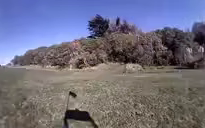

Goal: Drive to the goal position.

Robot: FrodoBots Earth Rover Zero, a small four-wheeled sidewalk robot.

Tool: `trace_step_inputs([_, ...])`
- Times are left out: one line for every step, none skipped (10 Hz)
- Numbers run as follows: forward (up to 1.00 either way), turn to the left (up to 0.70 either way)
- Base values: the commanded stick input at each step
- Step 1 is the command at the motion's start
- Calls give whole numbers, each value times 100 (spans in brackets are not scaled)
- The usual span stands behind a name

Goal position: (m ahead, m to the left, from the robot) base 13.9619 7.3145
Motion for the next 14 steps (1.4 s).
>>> trace_step_inputs([70,0])
trace_step_inputs([70,0])
trace_step_inputs([70,0])
trace_step_inputs([70,0])
trace_step_inputs([70,0])
trace_step_inputs([70,0])
trace_step_inputs([70,0])
trace_step_inputs([70,0])
trace_step_inputs([70,0])
trace_step_inputs([70,0])
trace_step_inputs([70,0])
trace_step_inputs([70,0])
trace_step_inputs([70,0])
trace_step_inputs([70,0])
